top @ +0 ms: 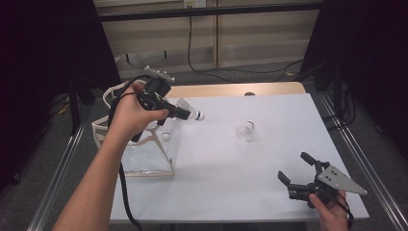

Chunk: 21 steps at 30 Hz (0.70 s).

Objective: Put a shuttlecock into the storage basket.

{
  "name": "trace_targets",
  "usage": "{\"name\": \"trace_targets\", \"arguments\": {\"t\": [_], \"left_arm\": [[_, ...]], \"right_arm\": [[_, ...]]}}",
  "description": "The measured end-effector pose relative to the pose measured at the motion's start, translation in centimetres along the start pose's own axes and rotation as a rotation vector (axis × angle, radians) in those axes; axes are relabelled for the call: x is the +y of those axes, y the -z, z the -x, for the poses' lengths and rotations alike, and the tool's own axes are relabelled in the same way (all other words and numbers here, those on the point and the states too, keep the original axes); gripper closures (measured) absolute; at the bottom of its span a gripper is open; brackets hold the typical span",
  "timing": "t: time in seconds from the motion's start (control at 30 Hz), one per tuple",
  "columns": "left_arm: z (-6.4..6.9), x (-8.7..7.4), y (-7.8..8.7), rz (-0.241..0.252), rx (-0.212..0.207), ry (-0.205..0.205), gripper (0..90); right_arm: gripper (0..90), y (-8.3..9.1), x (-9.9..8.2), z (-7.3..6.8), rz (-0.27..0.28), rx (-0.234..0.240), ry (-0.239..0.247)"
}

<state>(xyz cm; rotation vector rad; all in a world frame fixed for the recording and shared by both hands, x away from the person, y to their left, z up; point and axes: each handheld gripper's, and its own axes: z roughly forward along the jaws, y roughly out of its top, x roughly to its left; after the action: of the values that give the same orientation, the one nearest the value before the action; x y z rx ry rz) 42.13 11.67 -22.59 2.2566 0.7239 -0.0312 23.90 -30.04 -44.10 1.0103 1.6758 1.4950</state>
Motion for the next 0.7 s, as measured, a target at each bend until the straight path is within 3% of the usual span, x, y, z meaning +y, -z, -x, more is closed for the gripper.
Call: {"name": "trace_targets", "arguments": {"t": [0.7], "left_arm": [[-0.3, 0.4, 1.2, 0.003, 0.025, 0.007, 90.0]], "right_arm": [[0.2, 0.0, 0.0, 0.0, 0.000, 0.001, 0.000]]}}
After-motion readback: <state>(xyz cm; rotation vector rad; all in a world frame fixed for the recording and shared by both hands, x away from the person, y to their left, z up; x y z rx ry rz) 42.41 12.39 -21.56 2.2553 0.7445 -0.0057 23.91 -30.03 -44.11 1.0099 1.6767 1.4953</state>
